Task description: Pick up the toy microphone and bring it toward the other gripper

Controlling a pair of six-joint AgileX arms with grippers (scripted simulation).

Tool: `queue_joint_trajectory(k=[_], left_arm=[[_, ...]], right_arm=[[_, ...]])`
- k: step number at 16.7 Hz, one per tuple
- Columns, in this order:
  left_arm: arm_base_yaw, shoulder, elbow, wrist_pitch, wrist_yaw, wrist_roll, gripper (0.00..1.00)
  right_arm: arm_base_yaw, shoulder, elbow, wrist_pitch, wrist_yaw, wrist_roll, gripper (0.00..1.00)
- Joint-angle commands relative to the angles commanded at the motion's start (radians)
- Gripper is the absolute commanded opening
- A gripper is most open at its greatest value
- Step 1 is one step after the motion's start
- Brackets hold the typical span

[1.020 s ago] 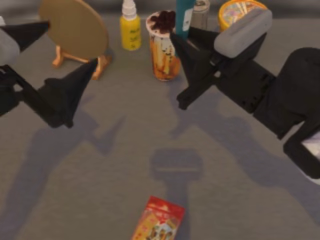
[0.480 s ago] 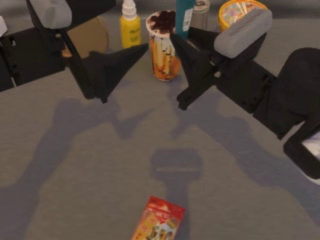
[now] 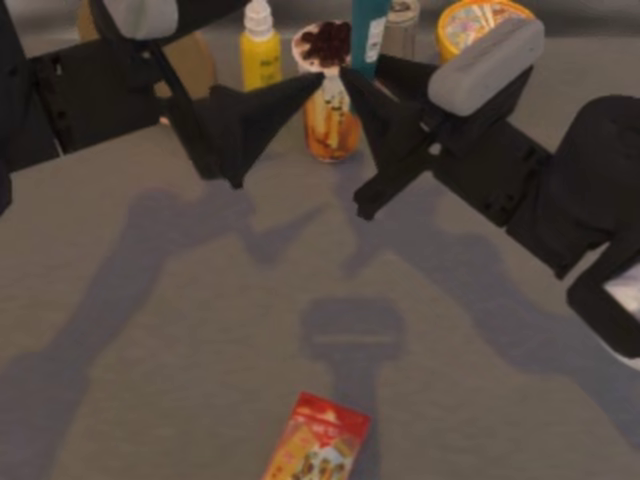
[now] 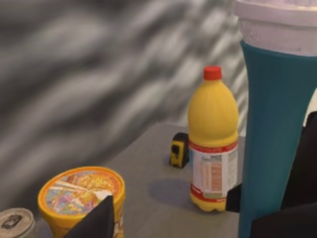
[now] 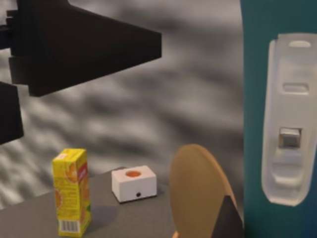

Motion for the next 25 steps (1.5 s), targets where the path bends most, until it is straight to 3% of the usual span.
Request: queue_joint_trajectory(k=[7, 12, 25], left_arm=[[-0.165, 0.232, 0.186, 0.054, -0.161, -0.009, 1.0], [-0.177, 0.248, 0.199, 0.057, -0.173, -0.009, 1.0], [-0.177, 0.248, 0.199, 0.057, -0.173, -0.009, 0.02]], right_arm=[[0.0, 0.0, 0.0, 0.0, 0.0, 0.0, 0.0], [0.0, 0.0, 0.0, 0.0, 0.0, 0.0, 0.0], [0.0, 0.0, 0.0, 0.0, 0.0, 0.0, 0.0]])
